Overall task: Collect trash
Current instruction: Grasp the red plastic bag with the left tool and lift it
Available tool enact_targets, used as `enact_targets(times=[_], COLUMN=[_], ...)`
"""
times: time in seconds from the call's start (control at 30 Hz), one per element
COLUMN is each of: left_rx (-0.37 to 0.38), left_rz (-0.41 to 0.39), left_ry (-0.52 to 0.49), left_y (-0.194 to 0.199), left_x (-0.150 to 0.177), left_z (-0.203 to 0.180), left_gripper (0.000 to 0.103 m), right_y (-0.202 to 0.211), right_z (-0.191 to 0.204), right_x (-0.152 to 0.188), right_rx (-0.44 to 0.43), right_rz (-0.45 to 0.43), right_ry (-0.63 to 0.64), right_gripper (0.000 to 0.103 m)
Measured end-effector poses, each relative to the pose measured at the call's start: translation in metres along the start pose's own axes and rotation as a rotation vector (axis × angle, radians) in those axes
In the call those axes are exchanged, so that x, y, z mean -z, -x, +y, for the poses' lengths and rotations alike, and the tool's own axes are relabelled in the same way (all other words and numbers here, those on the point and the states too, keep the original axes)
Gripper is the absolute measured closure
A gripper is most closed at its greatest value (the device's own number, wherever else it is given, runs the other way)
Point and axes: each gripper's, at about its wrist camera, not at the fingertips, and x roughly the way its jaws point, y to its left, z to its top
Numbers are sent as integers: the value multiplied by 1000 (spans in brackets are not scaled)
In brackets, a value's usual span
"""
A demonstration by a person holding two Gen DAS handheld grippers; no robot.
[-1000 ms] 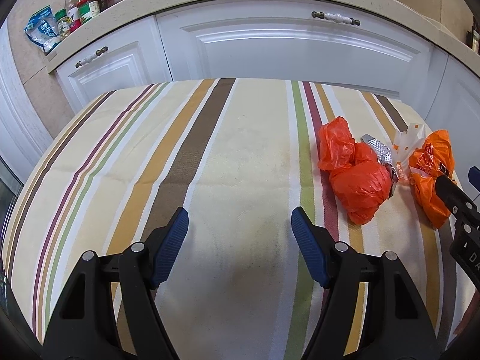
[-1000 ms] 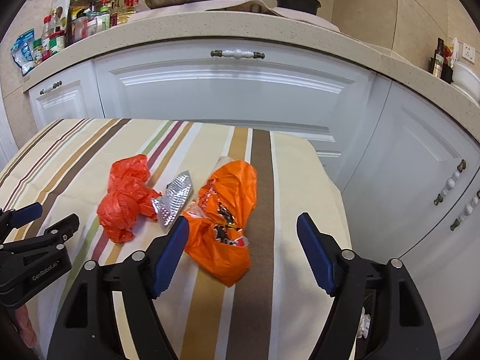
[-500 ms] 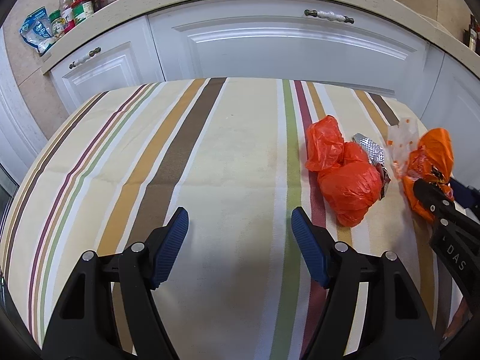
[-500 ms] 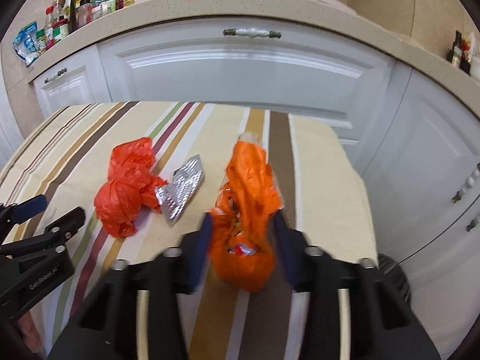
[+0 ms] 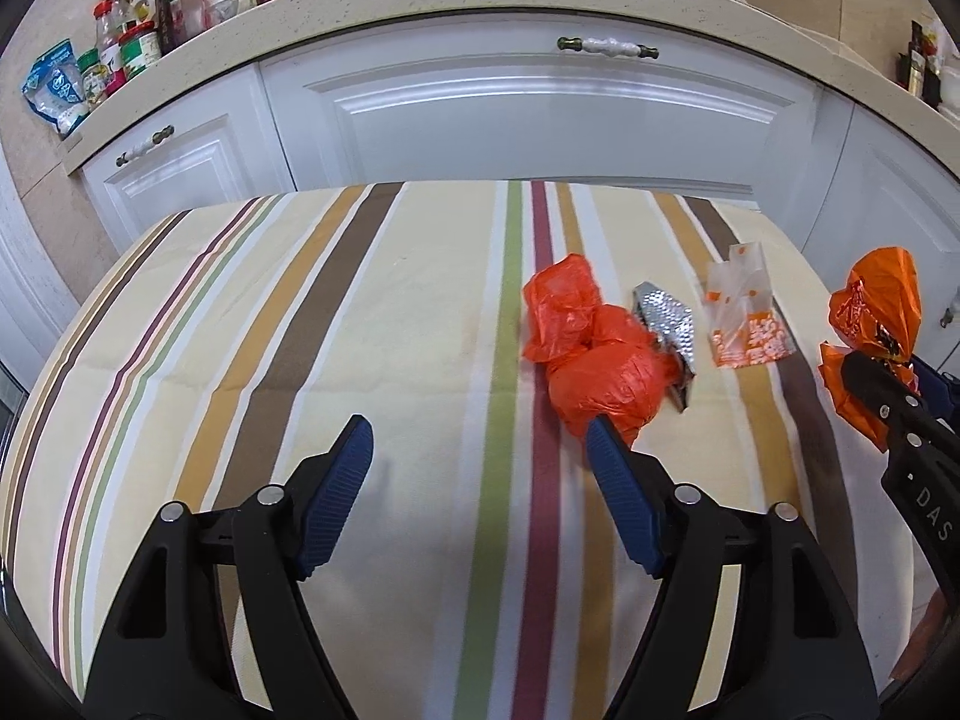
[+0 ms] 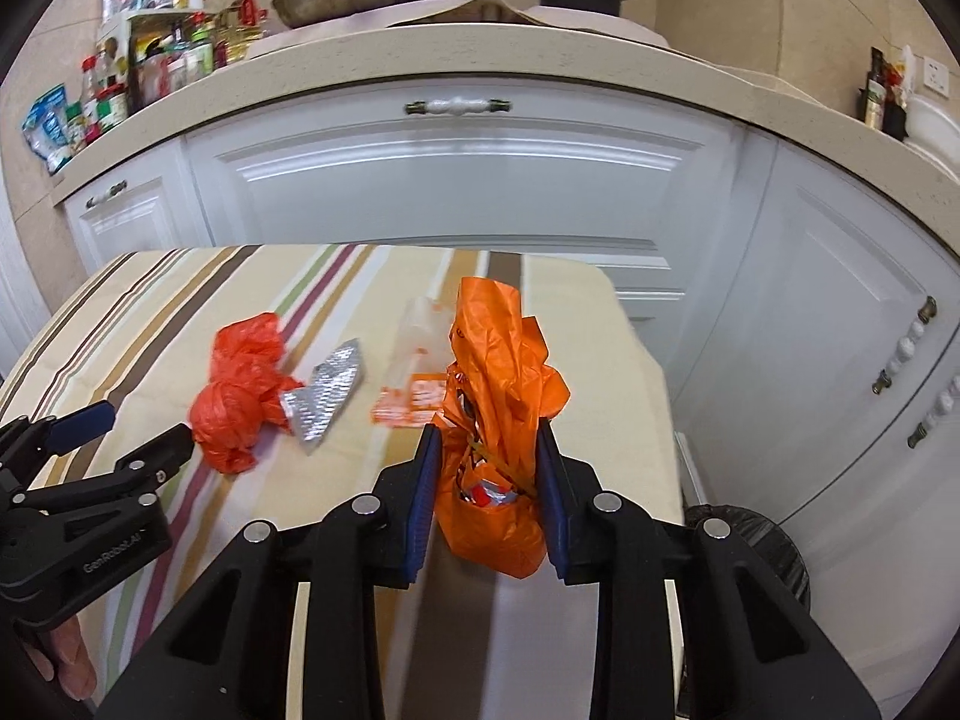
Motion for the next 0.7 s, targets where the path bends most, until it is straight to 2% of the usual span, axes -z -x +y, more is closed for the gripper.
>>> enact_targets(times=[0.3, 0.43, 0.7], left_rx=[35, 52, 9], left_rz=[6, 11, -2], left_ry=[0, 17, -5], left_y=[4, 11, -9], left_x=[-10, -8, -17], left_z=[-18, -19, -34], left_gripper=[28, 22, 21], right_y=[-4, -4, -9], right_z=[-12, -16, -26], right_x=[1, 2, 2], right_rx=[-11, -12, -12], right_rz=[-3, -10, -3], right_ry=[-14, -16, -37], right_gripper=[72, 72, 72])
